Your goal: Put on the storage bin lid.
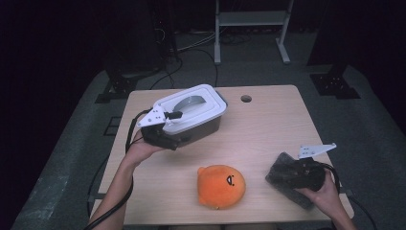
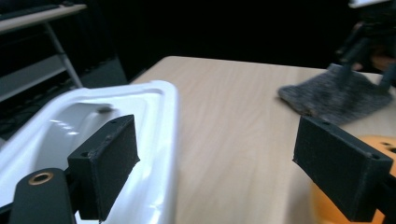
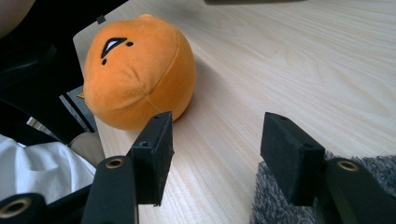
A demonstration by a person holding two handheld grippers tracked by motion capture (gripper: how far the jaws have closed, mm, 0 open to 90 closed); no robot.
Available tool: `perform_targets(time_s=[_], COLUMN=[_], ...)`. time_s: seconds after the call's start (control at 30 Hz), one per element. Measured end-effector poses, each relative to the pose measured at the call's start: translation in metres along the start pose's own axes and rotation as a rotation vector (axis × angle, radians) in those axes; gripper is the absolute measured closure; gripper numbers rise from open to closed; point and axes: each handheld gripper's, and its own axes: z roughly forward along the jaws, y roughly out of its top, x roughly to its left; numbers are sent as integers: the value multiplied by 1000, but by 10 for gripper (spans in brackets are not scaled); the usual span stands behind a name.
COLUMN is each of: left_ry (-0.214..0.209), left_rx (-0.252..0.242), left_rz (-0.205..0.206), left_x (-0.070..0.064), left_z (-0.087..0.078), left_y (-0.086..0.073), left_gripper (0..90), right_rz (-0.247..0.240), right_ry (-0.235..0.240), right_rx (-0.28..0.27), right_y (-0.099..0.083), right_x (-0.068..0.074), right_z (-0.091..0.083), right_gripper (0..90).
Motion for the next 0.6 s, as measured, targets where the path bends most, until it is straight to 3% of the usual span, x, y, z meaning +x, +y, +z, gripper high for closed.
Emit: perform_targets(time_s=[0.27, 0.6], left_ry=[36, 39], left_rx=[-6, -5], left_rz=[-21, -39], left_x=[24, 41], left_z=[10, 19], left_y=[3, 6], left_gripper=[131, 131], right_rz=[-1, 2], right_ry=[11, 8], right_rx=[0, 10], right_y=[-1, -1], right_x=[0, -1], right_z=[1, 3], right_gripper=[398, 376])
